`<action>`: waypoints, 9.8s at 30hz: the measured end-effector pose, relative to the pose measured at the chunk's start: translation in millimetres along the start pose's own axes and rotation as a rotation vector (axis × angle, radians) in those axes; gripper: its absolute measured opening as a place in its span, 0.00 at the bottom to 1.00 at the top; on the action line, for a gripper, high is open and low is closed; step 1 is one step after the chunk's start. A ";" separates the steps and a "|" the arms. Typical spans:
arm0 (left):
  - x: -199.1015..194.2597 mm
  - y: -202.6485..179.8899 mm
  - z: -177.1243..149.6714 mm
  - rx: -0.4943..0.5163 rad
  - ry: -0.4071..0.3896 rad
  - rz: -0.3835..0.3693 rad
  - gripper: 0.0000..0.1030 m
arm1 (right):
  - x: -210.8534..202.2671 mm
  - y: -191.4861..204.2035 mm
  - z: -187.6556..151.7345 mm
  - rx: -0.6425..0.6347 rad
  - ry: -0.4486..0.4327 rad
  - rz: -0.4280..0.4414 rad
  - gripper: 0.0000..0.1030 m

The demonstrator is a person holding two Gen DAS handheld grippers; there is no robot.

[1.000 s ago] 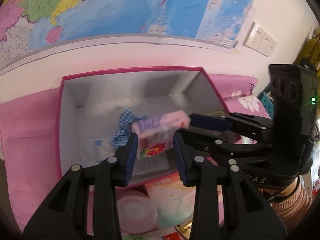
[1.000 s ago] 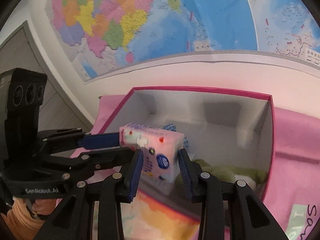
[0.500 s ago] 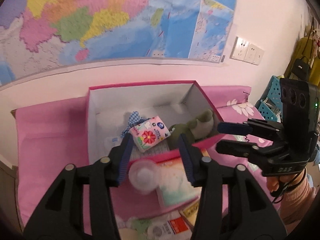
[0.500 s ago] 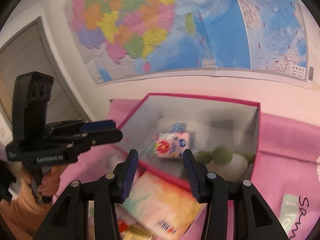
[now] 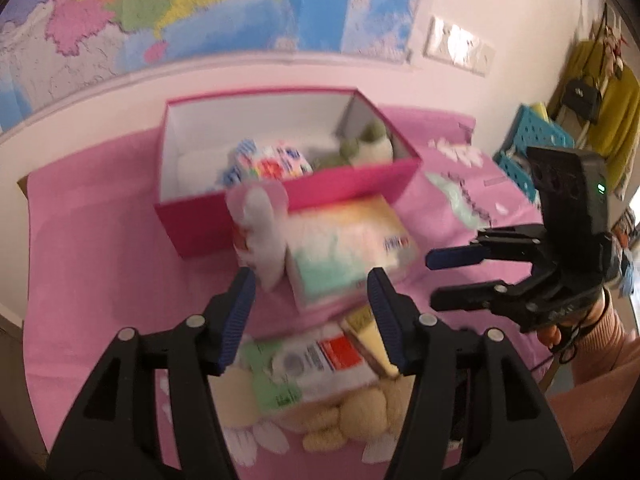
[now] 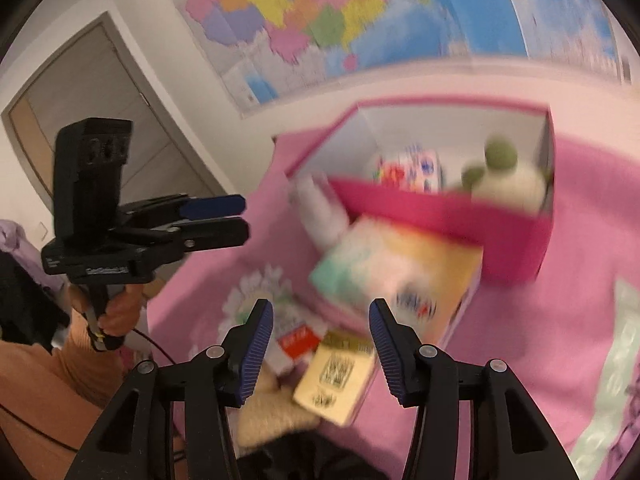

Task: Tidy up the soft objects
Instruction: 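Move the right gripper back toward the gold tissue packet on the table, then grasp the gold tissue packet with the right gripper and lift it, then carry the gold packet into the pink box and open the right gripper, then move the right gripper down to the black fabric item, then grasp the black fabric item with the right gripper and lift it, then carry the black item over the pink box and open the right gripper, then move the right gripper to the white-and-green medical tape bag, then close the right gripper on the medical tape bag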

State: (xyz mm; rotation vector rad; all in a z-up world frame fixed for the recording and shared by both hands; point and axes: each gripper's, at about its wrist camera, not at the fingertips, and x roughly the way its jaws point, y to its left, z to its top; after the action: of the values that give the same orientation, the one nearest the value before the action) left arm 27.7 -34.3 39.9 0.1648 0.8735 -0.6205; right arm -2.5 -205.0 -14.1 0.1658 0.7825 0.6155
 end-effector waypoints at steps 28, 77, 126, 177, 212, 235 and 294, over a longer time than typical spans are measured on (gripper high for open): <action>84.7 -56.6 -24.6 0.144 0.287 -0.211 0.47 | 11.6 -39.4 -56.7 0.080 0.135 -0.198 0.30; 72.0 6.4 124.9 -0.076 0.047 -0.046 0.40 | 8.0 -51.5 106.7 -0.006 -0.138 -0.188 0.29; 23.0 -46.0 -8.6 0.012 0.146 -0.132 0.42 | -35.1 -23.6 -85.6 0.106 0.104 -0.009 0.67; 37.0 -41.6 76.8 0.050 0.034 -0.215 0.21 | -64.0 -4.5 65.0 -0.091 -0.236 0.069 0.08; 98.0 6.5 139.5 -0.096 0.062 0.056 0.21 | 27.7 -124.5 157.1 0.150 -0.186 -0.195 0.33; -10.4 26.3 3.2 -0.144 0.030 0.000 0.46 | -40.3 -16.1 51.3 -0.055 -0.200 -0.033 0.65; 38.7 40.1 -74.1 -0.186 0.226 -0.119 0.38 | 121.4 -18.0 -27.5 0.258 0.137 0.194 0.22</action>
State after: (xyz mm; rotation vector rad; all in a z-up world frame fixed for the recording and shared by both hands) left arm 19.9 9.4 -41.5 0.0140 1.1603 -0.6356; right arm 52.6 -151.9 -113.9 0.4437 0.9850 0.7128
